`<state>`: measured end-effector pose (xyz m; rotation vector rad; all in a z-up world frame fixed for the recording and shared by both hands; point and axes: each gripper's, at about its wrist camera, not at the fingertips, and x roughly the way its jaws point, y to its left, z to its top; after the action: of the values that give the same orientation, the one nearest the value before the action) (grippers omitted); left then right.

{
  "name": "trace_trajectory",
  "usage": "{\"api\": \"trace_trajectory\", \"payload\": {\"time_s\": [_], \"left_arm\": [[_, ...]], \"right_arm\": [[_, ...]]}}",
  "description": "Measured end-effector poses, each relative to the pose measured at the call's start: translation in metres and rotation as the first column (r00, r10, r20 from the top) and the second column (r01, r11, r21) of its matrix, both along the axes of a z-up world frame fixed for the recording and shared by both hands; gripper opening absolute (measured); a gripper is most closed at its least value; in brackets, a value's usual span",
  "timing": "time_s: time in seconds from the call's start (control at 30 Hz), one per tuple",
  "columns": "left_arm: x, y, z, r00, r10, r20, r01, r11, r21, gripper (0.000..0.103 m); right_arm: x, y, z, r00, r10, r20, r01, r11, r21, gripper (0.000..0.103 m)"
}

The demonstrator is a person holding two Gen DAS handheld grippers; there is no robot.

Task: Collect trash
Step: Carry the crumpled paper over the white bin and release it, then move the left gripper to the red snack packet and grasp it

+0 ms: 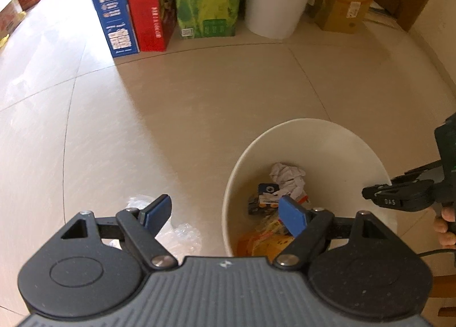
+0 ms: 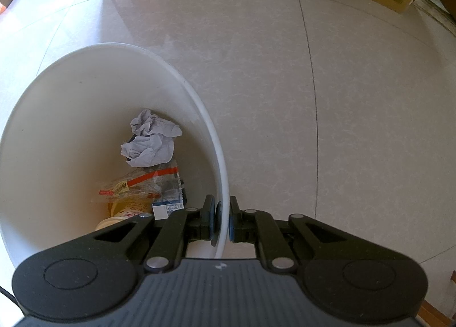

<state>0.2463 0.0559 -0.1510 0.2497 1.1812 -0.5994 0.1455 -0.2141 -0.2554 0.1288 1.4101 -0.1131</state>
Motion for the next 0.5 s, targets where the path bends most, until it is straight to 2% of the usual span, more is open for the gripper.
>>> {"api": "trace_trajectory", "payload": {"time_s": [0.27, 0.5], "left_arm": [[0.004, 0.045, -0.01, 0.995, 0.087, 0.052, -0.09, 0.995, 0.05, 0.094], [0.0, 0.084, -0.046, 0.982, 0.171, 0.075, -0.179, 0.979, 0.102, 0.094]], "right_arm": [[-0.002, 0.0, -0.001, 1.0, 0.004, 0.004, -0.004, 1.0, -0.003, 0.011], [-0.003, 0.004, -0.001, 1.0, 0.013, 0.008, -0.013, 1.0, -0.015, 0.012]]}}
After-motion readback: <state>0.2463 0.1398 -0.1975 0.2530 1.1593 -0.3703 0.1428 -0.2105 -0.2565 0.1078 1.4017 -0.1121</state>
